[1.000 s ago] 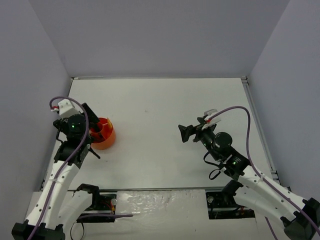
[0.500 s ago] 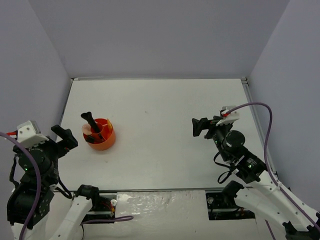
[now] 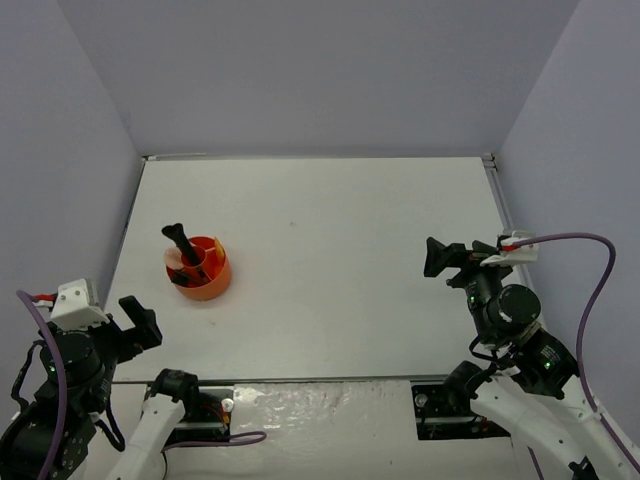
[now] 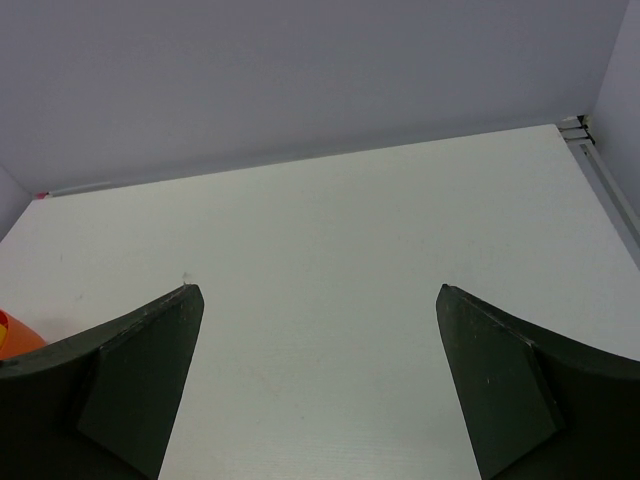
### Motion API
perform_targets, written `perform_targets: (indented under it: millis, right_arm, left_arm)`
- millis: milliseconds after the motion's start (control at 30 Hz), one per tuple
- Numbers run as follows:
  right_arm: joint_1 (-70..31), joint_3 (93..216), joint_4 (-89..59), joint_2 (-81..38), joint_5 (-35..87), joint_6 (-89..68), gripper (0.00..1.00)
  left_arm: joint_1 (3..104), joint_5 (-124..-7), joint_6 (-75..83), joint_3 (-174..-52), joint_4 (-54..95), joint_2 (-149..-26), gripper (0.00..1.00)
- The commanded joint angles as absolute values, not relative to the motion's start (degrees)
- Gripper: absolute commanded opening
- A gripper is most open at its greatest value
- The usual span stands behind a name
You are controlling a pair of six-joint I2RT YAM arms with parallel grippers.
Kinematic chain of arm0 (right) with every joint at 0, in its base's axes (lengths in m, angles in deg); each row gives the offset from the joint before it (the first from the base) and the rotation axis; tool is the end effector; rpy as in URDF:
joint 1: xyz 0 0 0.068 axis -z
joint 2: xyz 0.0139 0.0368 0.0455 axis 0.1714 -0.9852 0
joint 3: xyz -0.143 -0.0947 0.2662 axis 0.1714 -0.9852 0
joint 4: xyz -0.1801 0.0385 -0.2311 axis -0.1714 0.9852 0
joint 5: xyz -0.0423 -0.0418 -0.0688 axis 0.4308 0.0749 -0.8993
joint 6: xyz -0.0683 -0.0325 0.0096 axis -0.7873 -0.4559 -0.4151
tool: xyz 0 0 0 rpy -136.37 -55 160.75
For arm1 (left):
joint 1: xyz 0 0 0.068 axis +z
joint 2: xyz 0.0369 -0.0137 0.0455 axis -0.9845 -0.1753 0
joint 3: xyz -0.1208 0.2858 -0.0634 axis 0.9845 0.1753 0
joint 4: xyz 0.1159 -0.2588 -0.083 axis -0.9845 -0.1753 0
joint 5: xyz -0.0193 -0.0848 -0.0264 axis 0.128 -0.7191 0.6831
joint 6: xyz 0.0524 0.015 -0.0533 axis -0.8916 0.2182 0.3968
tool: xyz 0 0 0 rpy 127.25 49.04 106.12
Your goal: Organize the makeup
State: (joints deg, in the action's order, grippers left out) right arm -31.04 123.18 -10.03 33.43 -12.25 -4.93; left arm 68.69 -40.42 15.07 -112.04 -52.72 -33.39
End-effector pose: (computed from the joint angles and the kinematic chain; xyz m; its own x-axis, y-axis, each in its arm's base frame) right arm 0.1102 0.0519 0.4216 0.1210 0.3450 -0.9308 -0.2192 0.9238 0.3139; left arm -0.0015 0.0191 0.4318 -0.2959 -0.3126 -0.9026 -0.2043 0.9438 -0.2598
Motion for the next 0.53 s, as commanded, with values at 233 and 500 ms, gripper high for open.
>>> perform_targets:
  millis: [233, 500]
  right_arm:
    - [-31.1, 125.4, -12.5, 34.0, -16.7, -5.6, 1.00]
    - [-31.1, 125.6, -12.5, 33.2, -16.0, -5.8, 1.00]
  left_arm:
    - [68.0, -41.7, 13.6, -110.8, -52.3, -33.2, 0.97]
    - [68.0, -41.4, 13.5, -110.8, -52.4, -32.7, 0.97]
